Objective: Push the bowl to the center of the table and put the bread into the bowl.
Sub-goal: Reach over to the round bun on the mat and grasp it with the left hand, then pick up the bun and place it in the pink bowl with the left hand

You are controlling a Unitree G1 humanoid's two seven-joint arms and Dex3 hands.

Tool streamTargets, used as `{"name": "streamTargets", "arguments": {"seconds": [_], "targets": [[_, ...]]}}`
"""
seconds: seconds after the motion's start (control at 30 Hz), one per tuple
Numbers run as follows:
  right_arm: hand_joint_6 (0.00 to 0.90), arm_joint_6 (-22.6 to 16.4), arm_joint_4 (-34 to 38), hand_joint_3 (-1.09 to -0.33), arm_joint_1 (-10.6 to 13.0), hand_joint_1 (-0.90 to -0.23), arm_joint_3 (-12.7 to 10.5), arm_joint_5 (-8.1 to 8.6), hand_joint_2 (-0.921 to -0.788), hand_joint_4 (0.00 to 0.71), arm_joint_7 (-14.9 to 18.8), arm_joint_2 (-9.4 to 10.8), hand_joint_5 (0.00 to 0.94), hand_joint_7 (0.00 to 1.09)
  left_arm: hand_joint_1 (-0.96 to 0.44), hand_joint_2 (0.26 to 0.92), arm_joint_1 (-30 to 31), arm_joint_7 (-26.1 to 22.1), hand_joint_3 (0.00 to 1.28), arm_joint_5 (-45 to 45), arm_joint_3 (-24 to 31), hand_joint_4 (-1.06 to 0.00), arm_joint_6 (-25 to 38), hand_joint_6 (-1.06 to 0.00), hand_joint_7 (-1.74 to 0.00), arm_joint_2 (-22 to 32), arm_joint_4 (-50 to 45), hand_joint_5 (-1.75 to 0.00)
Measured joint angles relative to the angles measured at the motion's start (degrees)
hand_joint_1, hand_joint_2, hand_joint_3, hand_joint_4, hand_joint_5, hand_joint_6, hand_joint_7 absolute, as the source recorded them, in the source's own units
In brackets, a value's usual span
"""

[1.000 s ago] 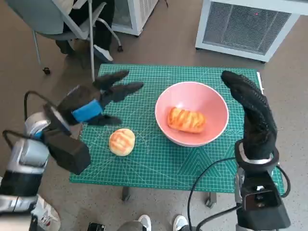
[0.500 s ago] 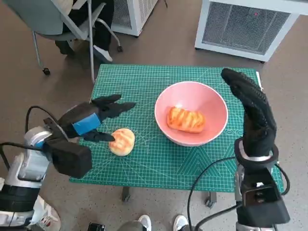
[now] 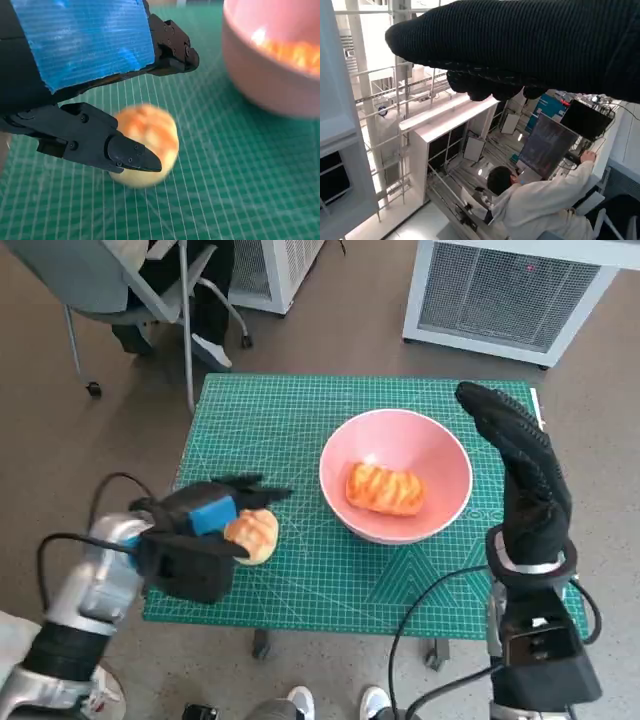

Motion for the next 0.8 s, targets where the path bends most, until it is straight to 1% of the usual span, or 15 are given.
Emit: {"name": "streamTargets", "arguments": {"seconds": [0.17, 0.2, 0.23, 0.27, 0.37, 0.4, 0.43, 0.47, 0.5, 0.53, 0.57, 0.6, 0.67, 0.8], "targets": [[-0.001, 0.07, -0.22, -0.564, 0.06, -0.340, 0.01, 0.03, -0.921, 0.413, 0.19, -0.02, 0.032, 0.91, 0.01, 0.894, -2.33, 0.00, 0.01, 2.53, -2.36, -0.33, 0.86, -0.48, -0.06, -1.33, 4.47, -0.05], [-0.001, 0.08, -0.29, -0.564, 0.07, -0.340, 0.02, 0.03, -0.921, 0.413, 0.22, -0.02, 0.032, 0.91, 0.04, 0.903, -2.85, 0.04, 0.02, 2.97, -2.82, -0.38, 0.85, -0.51, -0.08, -1.62, 5.51, -0.06], [-0.001, 0.08, -0.35, -0.564, 0.08, -0.340, 0.03, 0.02, -0.921, 0.413, 0.24, -0.01, 0.032, 0.91, 0.04, 0.907, -3.35, 0.17, 0.02, 3.22, -3.19, -0.40, 0.83, -0.52, -0.08, -1.90, 6.48, -0.06], [-0.001, 0.09, -0.40, -0.564, 0.08, -0.340, 0.04, 0.02, -0.921, 0.413, 0.25, -0.01, 0.032, 0.91, 0.07, 0.912, -3.78, 0.27, 0.03, 3.45, -3.52, -0.46, 0.75, -0.55, -0.10, -2.14, 7.49, -0.08], [-0.001, 0.09, -0.53, -0.564, 0.12, -0.340, 0.03, 0.02, -0.921, 0.413, 0.25, -0.01, 0.032, 0.91, 0.10, 0.918, -4.80, 0.96, 0.06, 3.99, -4.12, -0.57, 0.36, -0.62, -0.12, -2.58, 9.63, -0.11], [-0.001, 0.10, -0.56, -0.564, 0.13, -0.340, 0.03, 0.02, -0.921, 0.413, 0.25, -0.02, 0.032, 0.91, 0.12, 0.919, -5.07, 1.25, 0.08, 4.20, -4.25, -0.64, 0.09, -0.66, -0.15, -2.59, 10.04, -0.14], [-0.001, 0.10, -0.59, -0.564, 0.14, -0.340, 0.03, 0.02, -0.921, 0.414, 0.25, -0.02, 0.032, 0.91, 0.12, 0.919, -5.29, 1.60, 0.08, 4.40, -4.37, -0.66, -0.18, -0.67, -0.15, -2.58, 10.31, -0.15], [-0.001, 0.11, -0.60, -0.563, 0.14, -0.340, 0.03, 0.02, -0.921, 0.413, 0.25, -0.01, 0.032, 0.91, 0.08, 0.920, -5.42, 1.99, 0.13, 4.61, -4.42, -0.63, -0.39, -0.58, -0.60, -2.56, 10.45, -0.56], [-0.001, 0.11, -0.62, -0.563, 0.15, -0.339, 0.03, 0.02, -0.921, 0.413, 0.26, -0.02, 0.032, 0.91, 0.06, 0.920, -5.47, 2.35, 0.16, 4.79, -4.45, -0.61, -0.60, -0.54, -0.76, -2.52, 10.53, -0.71], [-0.001, 0.11, -0.63, -0.563, 0.15, -0.338, 0.02, 0.02, -0.921, 0.413, 0.25, -0.02, 0.032, 0.91, 0.04, 0.920, -5.48, 2.78, 0.18, 4.93, -4.46, -0.58, -0.86, -0.49, -0.98, -2.46, 10.54, -0.94], [-0.001, 0.11, -0.64, -0.563, 0.17, -0.337, 0.00, 0.02, -0.921, 0.413, 0.25, -0.02, 0.032, 0.91, 0.03, 0.921, -5.48, 3.20, 0.20, 5.10, -4.46, -0.57, -1.16, -0.46, -1.11, -2.38, 10.53, -1.08], [-0.001, 0.11, -0.64, -0.564, 0.19, -0.334, -0.02, 0.02, -0.921, 0.413, 0.25, -0.02, 0.032, 0.91, 0.02, 0.921, -5.47, 3.69, 0.19, 5.22, -4.44, -0.57, -1.48, -0.47, -1.16, -2.28, 10.50, -1.18], [-0.001, 0.11, -0.64, -0.565, 0.25, -0.332, -0.04, 0.02, -0.921, 0.413, 0.25, -0.03, 0.032, 0.91, 0.01, 0.921, -5.47, 4.39, 0.19, 5.31, -4.42, -0.58, -2.01, -0.48, -1.20, -2.02, 10.36, -1.26], [-0.001, 0.11, -0.66, -0.566, 0.38, -0.330, -0.15, 0.00, -0.921, 0.413, 0.25, -0.03, 0.032, 0.91, 0.01, 0.921, -5.15, 4.75, 0.17, 5.26, -4.00, -0.59, -2.74, -0.51, -1.21, -1.22, 9.55, -1.33]]}}
